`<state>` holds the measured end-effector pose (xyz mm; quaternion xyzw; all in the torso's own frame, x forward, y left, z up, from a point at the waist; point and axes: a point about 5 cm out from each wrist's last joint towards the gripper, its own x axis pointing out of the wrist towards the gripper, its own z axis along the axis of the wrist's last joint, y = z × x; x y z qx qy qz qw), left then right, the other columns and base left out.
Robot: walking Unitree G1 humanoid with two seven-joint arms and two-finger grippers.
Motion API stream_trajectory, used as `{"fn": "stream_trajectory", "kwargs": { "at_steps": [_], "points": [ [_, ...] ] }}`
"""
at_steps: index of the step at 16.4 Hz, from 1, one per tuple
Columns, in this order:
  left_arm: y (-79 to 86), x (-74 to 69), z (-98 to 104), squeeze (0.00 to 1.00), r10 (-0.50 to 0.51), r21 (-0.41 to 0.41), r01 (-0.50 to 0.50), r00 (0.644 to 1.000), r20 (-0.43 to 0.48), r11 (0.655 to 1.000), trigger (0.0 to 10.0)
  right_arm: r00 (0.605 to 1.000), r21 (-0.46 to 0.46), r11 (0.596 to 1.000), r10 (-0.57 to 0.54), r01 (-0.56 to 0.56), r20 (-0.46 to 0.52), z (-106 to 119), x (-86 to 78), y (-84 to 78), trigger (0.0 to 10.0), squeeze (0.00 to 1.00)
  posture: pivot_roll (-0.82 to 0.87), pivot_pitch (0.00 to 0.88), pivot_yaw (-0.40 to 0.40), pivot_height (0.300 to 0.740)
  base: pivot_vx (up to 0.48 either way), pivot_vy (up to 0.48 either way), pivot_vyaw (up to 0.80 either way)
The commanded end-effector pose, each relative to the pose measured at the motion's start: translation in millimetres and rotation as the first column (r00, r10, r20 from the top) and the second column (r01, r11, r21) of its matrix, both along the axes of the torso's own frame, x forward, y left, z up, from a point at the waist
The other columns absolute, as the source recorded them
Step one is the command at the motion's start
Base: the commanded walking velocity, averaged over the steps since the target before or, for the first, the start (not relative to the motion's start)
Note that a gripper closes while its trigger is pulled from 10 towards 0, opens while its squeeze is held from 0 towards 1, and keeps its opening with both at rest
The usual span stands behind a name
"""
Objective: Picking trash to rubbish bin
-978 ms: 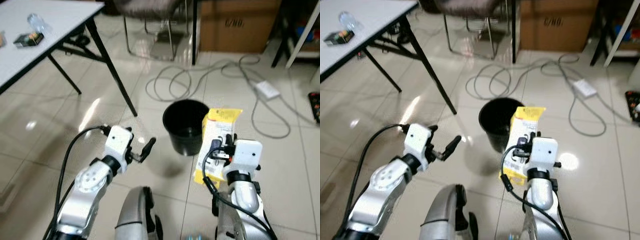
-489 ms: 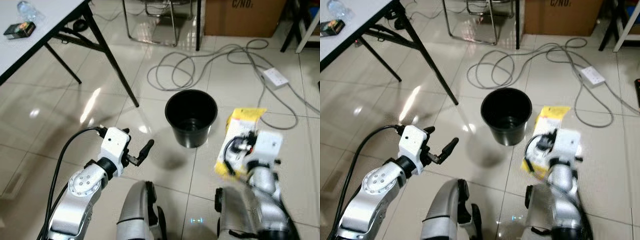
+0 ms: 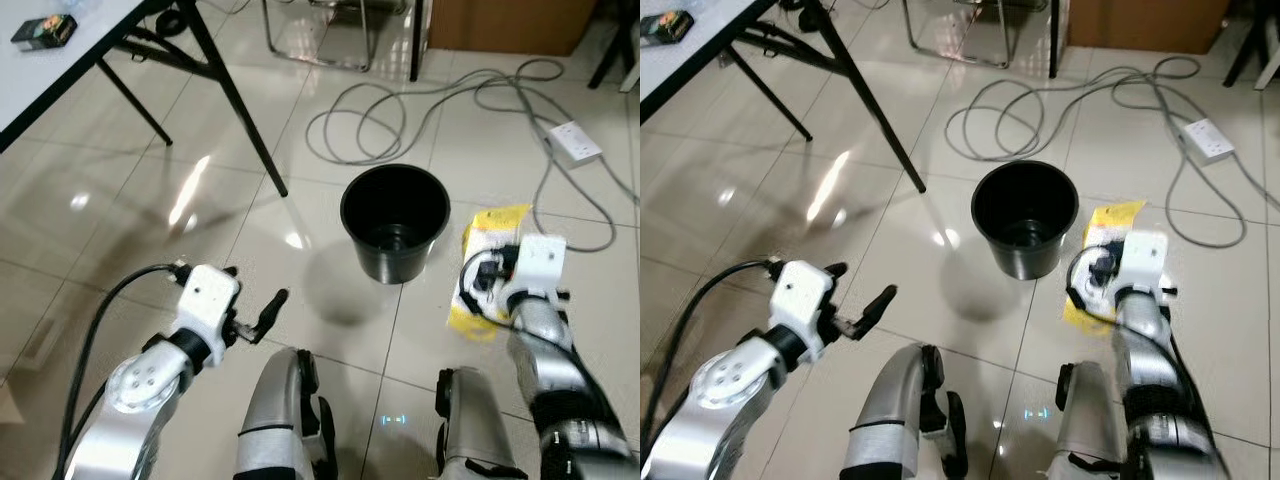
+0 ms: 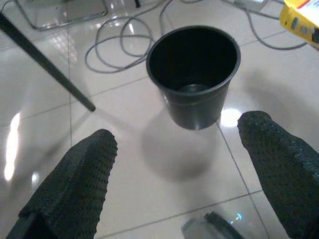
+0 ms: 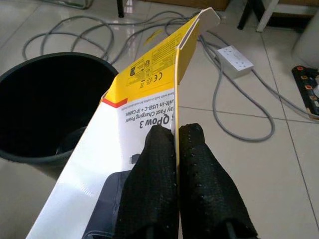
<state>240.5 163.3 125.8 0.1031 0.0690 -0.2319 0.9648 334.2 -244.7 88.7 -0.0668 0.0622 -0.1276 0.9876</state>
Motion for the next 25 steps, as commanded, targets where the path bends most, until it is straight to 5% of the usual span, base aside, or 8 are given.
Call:
{"fn": "stream_trajectory", "kwargs": {
  "at_steps": [1,9,16,25],
  "points": [
    [10.2,-6.1,0.5,0.00,0.030,0.012,-0.029,0.999,-0.015,0.999,10.0,0.999,0.010,1.000,0.013,-0.013,-0.037,-9.6,-0.6,5.1,10.0,0.00,0.21,0.334,0.215,0.615,0.000,0.000,0.00],
    [15.6,-14.8,3.5,0.00,0.076,0.023,-0.076,0.997,-0.018,0.997,10.0,0.997,-0.017,1.000,-0.016,0.017,0.071,32.7,27.7,-6.0,10.0,0.00,0.24,0.341,0.203,0.615,0.000,0.000,0.00],
    [8.0,-10.2,1.0,0.00,0.075,0.004,-0.075,0.997,-0.024,0.997,10.0,0.992,-0.010,1.000,0.019,-0.018,0.126,30.6,24.8,0.0,10.0,0.00,0.20,0.322,0.190,0.615,0.000,0.000,0.00],
    [-2.0,1.0,-4.2,0.00,0.061,-0.030,-0.062,0.998,-0.016,0.998,10.0,0.985,-0.029,1.000,0.001,0.004,0.173,37.0,21.0,-12.9,10.0,0.00,0.16,0.294,0.175,0.710,0.000,0.000,0.00]
  ]
}}
